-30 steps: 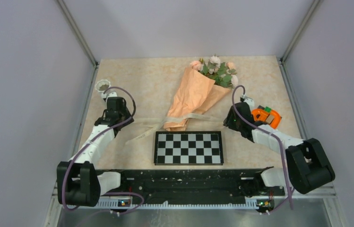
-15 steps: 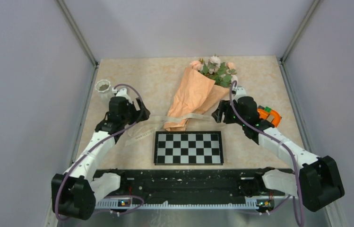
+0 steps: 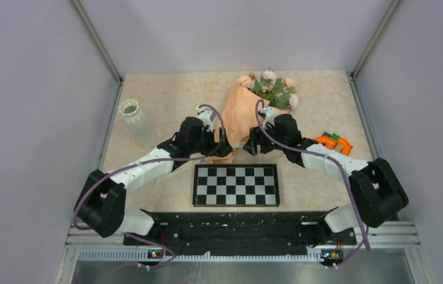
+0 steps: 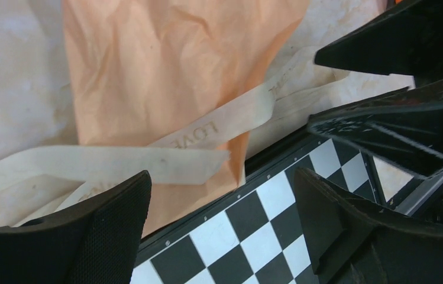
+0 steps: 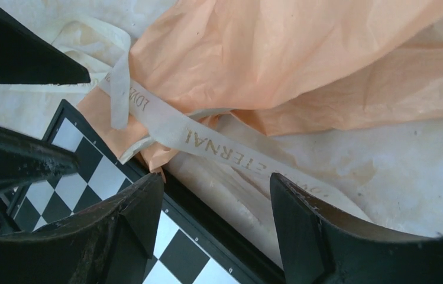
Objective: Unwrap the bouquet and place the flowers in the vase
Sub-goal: Untie the ribbon from the wrapping paper.
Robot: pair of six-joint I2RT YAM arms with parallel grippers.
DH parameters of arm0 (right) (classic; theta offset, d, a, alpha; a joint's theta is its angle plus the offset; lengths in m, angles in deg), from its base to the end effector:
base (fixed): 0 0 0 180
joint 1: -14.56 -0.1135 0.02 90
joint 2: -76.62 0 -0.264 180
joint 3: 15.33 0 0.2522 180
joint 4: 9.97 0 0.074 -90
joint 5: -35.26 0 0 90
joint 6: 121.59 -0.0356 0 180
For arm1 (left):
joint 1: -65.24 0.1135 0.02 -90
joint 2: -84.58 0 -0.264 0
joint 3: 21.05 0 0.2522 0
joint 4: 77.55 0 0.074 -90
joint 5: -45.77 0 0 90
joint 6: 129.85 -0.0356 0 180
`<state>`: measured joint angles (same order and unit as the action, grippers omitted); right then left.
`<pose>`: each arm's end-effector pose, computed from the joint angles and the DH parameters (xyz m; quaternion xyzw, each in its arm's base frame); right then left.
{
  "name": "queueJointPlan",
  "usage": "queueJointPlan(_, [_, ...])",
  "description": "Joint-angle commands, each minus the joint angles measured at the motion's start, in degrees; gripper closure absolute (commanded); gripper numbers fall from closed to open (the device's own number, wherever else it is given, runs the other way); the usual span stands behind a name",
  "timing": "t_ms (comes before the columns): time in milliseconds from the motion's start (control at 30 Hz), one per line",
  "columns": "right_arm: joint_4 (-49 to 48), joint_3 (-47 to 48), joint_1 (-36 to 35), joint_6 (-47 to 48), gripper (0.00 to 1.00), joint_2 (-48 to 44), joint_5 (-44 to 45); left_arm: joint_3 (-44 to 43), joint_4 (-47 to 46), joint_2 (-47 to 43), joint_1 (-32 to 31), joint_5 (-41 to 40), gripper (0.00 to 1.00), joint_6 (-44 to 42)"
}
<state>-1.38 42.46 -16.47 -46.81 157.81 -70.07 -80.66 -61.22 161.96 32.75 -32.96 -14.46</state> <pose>0.2547 0.1642 0.2168 -0.1833 0.8496 0.2960 0.3961 0.2431 -0.1631 0.2331 0.1004 0.8746 -0.3016 0.3662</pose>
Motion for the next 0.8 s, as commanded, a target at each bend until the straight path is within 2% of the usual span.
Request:
queueJointPlan(0, [-3.23,5.39,-0.35,4.20,0.32,3.62,-3.70,-5.69,-2.94,4.23,-2.20,-1.96,0.07,-1.91])
queueJointPlan(133, [-3.10,6.77,-0.35,5.88,0.32,5.42,-4.00,-7.54,-0.77,6.71,-3.24,-3.37,0.14,-2.60])
queueJointPlan(267, [-3.03,8.17,-0.35,6.94,0.32,7.59,-5.29,-7.92,0.26,7.54,-3.90,-5.63,0.33,-2.24])
queueJointPlan(367, [-3.14,8.97,-0.35,6.97,0.32,9.40,-6.41,-7.79,0.59,7.80,-4.03,-6.27,0.41,-1.95])
queueJointPlan(467, [-3.61,9.47,-0.36,6.54,0.36,10.73,-7.93,-7.77,0.60,8.31,-4.05,-6.35,0.46,-1.77])
queueJointPlan(600, [-3.90,9.62,-0.35,6.10,0.45,11.59,-8.75,-8.16,0.58,9.28,-4.05,-6.02,0.46,-1.83])
queueJointPlan(767, [-3.80,9.50,-0.35,5.96,0.64,12.23,-9.32,-8.48,0.69,9.90,-4.09,-5.50,0.51,-1.42])
